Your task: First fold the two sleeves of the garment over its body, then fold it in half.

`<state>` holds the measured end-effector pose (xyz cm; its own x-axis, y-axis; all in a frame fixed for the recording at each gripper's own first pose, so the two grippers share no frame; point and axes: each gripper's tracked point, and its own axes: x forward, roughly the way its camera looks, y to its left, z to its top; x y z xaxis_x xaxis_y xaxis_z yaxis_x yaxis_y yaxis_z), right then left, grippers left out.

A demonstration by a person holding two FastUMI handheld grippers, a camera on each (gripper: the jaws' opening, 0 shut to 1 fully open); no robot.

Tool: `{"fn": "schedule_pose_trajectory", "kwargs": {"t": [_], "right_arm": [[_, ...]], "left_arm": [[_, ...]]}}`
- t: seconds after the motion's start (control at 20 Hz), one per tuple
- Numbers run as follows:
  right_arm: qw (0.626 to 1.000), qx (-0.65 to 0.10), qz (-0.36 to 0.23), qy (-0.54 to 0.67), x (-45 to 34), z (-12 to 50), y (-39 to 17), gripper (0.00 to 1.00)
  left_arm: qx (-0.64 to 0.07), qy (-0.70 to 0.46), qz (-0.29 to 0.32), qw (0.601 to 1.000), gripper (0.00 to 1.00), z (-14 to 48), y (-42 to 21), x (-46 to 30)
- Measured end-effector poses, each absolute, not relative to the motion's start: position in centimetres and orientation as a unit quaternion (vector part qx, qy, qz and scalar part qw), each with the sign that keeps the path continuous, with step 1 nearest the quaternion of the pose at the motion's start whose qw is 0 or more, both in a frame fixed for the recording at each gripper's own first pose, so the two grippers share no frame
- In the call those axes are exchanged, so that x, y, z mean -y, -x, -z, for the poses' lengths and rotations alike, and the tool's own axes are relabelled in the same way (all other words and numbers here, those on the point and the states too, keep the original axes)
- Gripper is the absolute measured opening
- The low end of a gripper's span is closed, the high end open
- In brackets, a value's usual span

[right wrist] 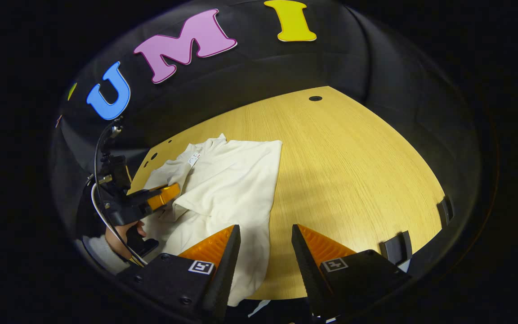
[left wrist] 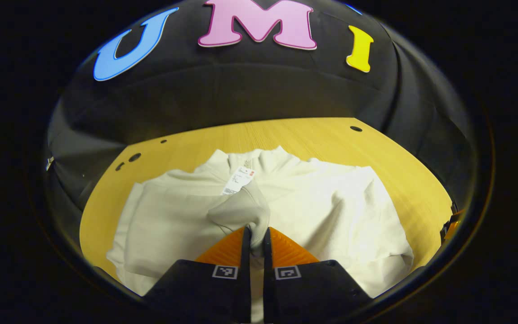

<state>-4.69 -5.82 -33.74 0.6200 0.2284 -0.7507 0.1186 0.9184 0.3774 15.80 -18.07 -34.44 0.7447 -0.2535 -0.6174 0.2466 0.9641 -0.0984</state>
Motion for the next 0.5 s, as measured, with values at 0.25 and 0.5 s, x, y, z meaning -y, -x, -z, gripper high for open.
{"fn": "schedule_pose_trajectory", "kwargs": {"t": [0.25, 0.5], "right_arm": [[0.877, -0.438, -0.039, -0.195, 6.7, 34.1, 4.4, 0.72], [0.876, -0.442, -0.047, -0.188, 5.8, 34.1, 5.4, 0.73]], "left_arm": [[-0.321, -0.041, 0.121, 0.939, 0.62, 35.0, -15.2, 18.1], [-0.318, -0.044, 0.134, 0.937, 0.88, 34.0, -12.8, 17.4]]}}
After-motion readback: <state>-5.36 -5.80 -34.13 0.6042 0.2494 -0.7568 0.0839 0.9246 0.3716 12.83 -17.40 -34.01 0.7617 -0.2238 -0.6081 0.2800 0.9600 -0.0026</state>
